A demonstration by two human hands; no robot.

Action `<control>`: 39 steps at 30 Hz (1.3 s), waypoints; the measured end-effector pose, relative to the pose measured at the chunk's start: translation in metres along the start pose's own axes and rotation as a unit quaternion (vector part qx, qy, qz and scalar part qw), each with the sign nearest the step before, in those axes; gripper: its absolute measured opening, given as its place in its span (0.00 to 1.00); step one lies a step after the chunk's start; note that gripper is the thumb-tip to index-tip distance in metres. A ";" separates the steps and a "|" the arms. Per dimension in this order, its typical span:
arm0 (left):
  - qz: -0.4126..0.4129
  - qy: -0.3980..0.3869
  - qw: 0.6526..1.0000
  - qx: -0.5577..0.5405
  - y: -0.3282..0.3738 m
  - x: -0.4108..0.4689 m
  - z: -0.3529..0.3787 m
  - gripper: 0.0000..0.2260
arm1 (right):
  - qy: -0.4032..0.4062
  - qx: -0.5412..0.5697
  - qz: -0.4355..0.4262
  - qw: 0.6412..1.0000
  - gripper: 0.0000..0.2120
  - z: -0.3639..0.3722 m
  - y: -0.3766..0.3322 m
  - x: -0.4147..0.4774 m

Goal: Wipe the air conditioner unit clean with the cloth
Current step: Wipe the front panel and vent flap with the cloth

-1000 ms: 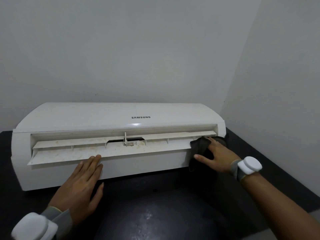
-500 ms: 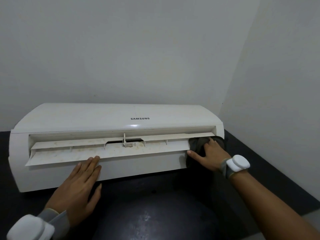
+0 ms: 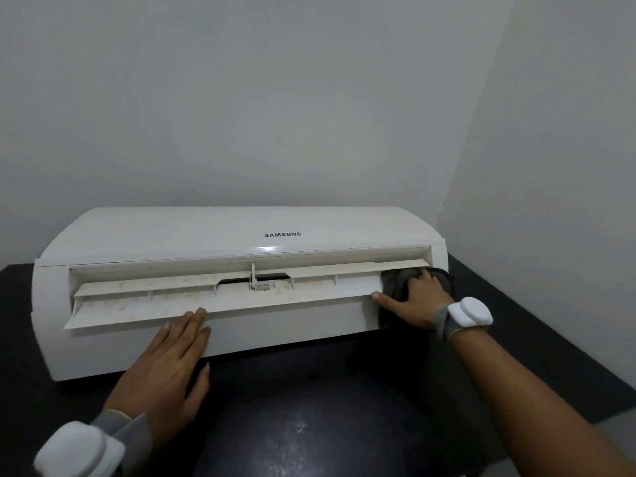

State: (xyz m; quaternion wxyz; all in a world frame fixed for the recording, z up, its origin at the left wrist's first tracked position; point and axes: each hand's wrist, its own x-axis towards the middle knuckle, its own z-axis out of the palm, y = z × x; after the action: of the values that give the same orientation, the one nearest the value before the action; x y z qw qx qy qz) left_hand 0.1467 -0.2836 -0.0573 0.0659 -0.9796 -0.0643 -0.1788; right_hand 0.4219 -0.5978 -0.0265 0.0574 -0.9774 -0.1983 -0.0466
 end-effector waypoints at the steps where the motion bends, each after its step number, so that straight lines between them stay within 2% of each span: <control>1: 0.001 0.000 1.000 -0.001 0.000 0.000 0.001 0.27 | -0.005 -0.004 0.002 1.000 0.47 -0.002 -0.004 -0.001; 5: 0.001 0.002 1.000 0.002 0.004 0.000 0.002 0.27 | -0.027 0.025 -0.033 0.999 0.52 -0.003 -0.013 -0.013; 8: 0.000 0.004 1.000 0.006 0.004 0.000 0.002 0.27 | 0.008 0.054 -0.050 0.997 0.52 0.008 -0.027 -0.029; 10: 0.000 0.009 1.000 0.002 0.004 0.000 0.003 0.27 | 0.029 0.059 -0.067 0.996 0.55 0.019 -0.045 -0.041; 14: 0.005 0.015 1.000 0.011 0.003 0.000 0.002 0.27 | 0.005 0.103 -0.138 0.985 0.59 0.033 -0.091 -0.052; 21: 0.013 0.002 0.999 0.029 0.003 -0.001 -0.003 0.26 | 0.004 0.018 -0.102 0.995 0.61 0.022 -0.123 -0.047; 25: 0.009 0.007 0.999 0.031 0.008 -0.001 -0.001 0.26 | 0.020 0.032 -0.177 0.983 0.60 0.038 -0.144 -0.068; 30: 0.010 0.001 0.999 0.049 0.004 -0.002 -0.002 0.26 | 0.006 0.069 -0.220 0.973 0.54 0.036 -0.165 -0.062; 34: 0.013 -0.007 0.999 0.044 0.003 -0.002 -0.003 0.25 | 0.043 0.079 -0.259 0.962 0.34 0.034 -0.156 -0.055; 37: 0.014 -0.010 0.999 0.051 0.003 -0.002 -0.002 0.25 | 0.143 0.085 -0.286 0.944 0.23 0.030 -0.147 -0.054; 39: 0.015 -0.009 0.998 0.052 0.003 -0.002 -0.002 0.25 | 0.221 0.121 -0.249 0.935 0.18 0.028 -0.139 -0.050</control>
State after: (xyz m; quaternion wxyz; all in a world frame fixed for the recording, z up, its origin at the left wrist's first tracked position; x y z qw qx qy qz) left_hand 0.1446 -0.2870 -0.0564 0.1191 -0.9772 -0.0600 -0.1654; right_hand 0.3233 -0.4856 -0.0468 0.2043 -0.8475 -0.4213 -0.2498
